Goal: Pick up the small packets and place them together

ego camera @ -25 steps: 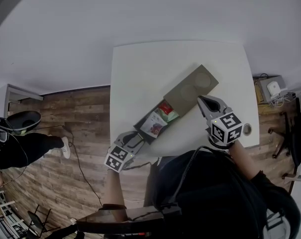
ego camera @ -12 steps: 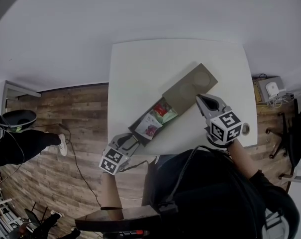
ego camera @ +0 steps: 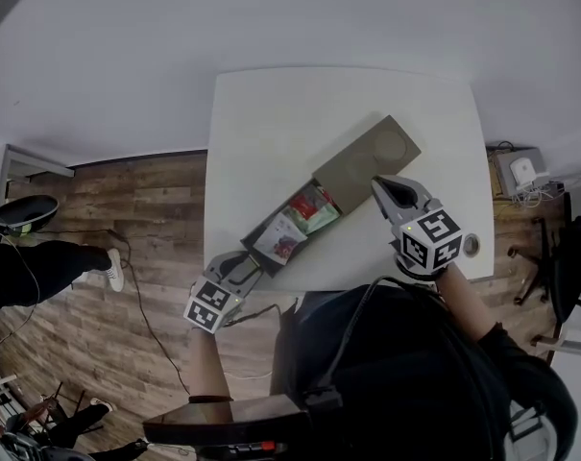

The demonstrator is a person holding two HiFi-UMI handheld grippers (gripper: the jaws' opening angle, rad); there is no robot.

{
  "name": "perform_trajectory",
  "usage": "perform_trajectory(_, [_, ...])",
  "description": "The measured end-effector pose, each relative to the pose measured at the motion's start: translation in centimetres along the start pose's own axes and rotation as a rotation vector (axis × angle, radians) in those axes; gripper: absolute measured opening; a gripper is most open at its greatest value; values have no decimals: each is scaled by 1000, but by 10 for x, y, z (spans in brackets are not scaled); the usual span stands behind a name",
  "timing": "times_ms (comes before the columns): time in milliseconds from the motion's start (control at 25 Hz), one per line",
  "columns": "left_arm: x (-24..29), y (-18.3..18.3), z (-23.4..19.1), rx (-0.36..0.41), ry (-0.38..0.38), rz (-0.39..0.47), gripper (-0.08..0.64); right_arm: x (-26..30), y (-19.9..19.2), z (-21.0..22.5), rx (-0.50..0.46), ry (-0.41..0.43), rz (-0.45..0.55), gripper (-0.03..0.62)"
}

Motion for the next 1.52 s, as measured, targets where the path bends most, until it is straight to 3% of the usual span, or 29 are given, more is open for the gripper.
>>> perform_trajectory(360, [5,-7,1,-31,40,28,166,5,-2,-16,-41,94,-33,-5])
perform_trajectory(640, [1,-12,2,-130,103,101,166,19,-1,-45,-77,224,-60,-5])
perform_trajectory(800, [-15,-18,3,-203,175,150,166,25,-7,-66,-123,326,-116,-5])
perform_trajectory(880, [-28,-18,3,-265,240,191,166,28,-9,-77,-162,392,-154,-4])
perform_trajectory(1040, [-52,-12,5,-464,392,349,166,37,-10,-97,-257,533,-227,0])
perform_trajectory(1160, [-58,-4,14,-588,484,404,106,47,-7,-112,-340,623,-277,8])
perform_trajectory(1240, [-57,3,20,-662,538,407,6,56,-3,-121,-403,663,-315,21])
perform_trajectory(1360, [-51,12,35,-746,547,370,0,69,-3,-135,-506,704,-399,75])
perform_trajectory(1520, [-41,16,43,-767,583,249,0,88,-12,-151,-619,773,-519,126])
Point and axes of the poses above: the fingertips, and each gripper's own axes: x forward along the fingers, z to its right, y out of its top, the point moved 5 cm from there along -x, backward along the fingers
